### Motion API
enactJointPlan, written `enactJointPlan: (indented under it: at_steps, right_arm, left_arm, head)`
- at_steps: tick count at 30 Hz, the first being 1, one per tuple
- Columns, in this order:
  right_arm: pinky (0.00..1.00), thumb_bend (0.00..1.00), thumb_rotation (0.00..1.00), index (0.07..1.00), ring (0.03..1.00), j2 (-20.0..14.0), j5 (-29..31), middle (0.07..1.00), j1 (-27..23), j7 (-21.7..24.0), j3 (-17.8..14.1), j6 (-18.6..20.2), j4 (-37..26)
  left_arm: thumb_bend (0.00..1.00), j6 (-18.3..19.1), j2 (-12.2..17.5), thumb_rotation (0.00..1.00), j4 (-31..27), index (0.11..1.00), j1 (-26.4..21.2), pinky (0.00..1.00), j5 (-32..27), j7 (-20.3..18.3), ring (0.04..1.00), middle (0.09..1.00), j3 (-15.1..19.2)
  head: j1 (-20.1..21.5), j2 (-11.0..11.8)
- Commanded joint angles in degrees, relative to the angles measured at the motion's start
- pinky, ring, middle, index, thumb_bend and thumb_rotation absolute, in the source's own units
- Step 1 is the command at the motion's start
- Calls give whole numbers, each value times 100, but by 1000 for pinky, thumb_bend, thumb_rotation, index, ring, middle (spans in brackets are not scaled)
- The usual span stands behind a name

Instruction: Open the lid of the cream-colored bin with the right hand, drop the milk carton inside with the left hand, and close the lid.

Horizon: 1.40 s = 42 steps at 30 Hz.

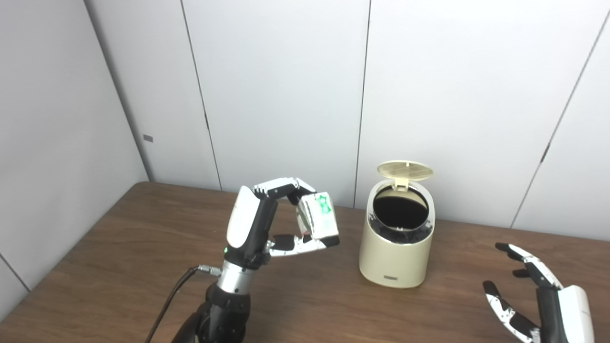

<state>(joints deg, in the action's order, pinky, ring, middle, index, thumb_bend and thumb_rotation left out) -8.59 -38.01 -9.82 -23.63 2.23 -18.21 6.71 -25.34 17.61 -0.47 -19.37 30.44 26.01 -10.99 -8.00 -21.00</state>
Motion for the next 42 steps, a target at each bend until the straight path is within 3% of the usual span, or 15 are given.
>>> enactJointPlan:
  at_steps: [1,6,15,19,27,37,42]
  right_arm:
    - [635,172,0,766,775,304,34,789,202,-144,170,-6,222]
    - [652,185,0,770,782,326,61,797,227,-206,188,-35,280]
    - [646,186,0,774,773,402,16,797,232,-344,253,-72,344]
    - [641,176,60,778,772,412,-92,799,216,-459,306,-35,388]
    - [655,175,155,792,795,458,-70,816,285,-359,386,245,178]
    - [654,175,271,786,793,537,-169,813,441,-524,531,298,-27]
    - [662,174,321,790,796,575,-268,826,605,-513,628,382,-214]
  left_arm:
    - [505,-157,98,0,-237,497,-306,380,125,322,468,462,-186]
    - [505,-157,362,0,-166,490,-514,403,501,668,466,473,-746]
    - [505,-157,682,0,-2,475,-990,448,914,1048,468,480,-1398]
    - [505,-157,744,0,91,483,-1215,474,1020,1244,469,476,-1742]
    - [505,-157,622,0,301,490,-1545,481,1032,1397,462,473,-2340]
    - [505,-158,547,0,495,490,-1787,466,972,1503,463,465,-2714]
    - [505,-158,587,0,729,489,-1963,467,1006,1777,465,465,-2959]
  head:
    - [23,-7]
    - [142,-62]
    - [408,-127]
    - [535,-178]
    - [731,-250]
    - [1100,-365]
    - [1216,-408]
